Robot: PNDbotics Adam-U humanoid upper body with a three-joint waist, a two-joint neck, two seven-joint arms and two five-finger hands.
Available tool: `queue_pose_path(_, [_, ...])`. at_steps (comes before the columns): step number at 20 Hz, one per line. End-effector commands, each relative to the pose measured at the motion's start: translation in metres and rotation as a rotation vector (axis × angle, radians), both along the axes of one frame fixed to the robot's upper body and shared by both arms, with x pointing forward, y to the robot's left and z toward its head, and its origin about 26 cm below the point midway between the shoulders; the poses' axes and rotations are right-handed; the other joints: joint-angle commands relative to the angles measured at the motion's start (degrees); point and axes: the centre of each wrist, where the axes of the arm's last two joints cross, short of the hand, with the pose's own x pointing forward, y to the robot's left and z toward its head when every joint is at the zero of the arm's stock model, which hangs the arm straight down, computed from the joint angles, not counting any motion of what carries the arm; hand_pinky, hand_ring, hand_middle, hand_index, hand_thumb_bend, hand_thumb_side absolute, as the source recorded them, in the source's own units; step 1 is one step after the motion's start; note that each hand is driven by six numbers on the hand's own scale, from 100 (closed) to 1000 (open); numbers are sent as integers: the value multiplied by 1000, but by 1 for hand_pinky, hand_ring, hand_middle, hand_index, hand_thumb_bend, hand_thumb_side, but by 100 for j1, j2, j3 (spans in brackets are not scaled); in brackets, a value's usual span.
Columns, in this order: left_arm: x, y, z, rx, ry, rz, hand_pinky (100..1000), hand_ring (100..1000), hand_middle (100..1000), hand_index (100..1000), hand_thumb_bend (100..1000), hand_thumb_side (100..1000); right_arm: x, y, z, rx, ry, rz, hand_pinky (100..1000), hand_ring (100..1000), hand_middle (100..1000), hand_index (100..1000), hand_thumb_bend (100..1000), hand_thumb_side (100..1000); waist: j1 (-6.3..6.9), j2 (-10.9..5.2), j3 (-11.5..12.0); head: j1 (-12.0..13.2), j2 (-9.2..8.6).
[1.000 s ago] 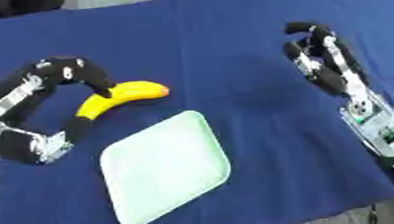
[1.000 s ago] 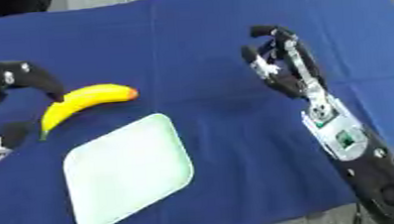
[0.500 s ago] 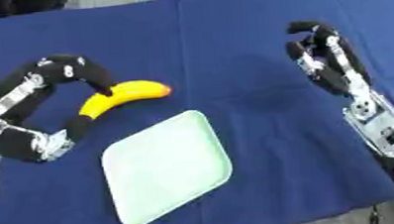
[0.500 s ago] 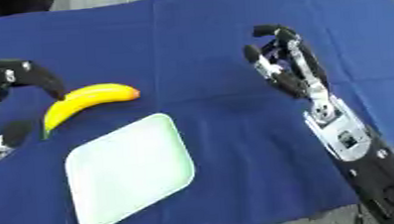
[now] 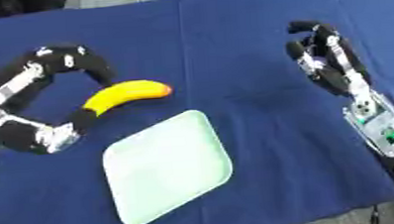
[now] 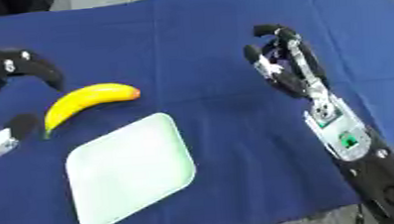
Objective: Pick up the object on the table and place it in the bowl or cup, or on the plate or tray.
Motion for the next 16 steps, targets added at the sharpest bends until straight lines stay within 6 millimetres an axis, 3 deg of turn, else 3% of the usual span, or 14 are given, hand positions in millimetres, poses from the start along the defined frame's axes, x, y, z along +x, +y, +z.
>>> queue_pose_path(1, [12,3,7,215,-137,-98,632,655,698,812,100,403,0,-3,5,-14,-10,3,340,553,746,845,505,795,3,-111,-4,51,15])
queue_pose_path(16, [30,-3,-5,276,-161,-78,638,658,700,808,100,404,0,-2,5,-19,-7,17,343,555,747,847,506,795,13,-111,-4,70,32])
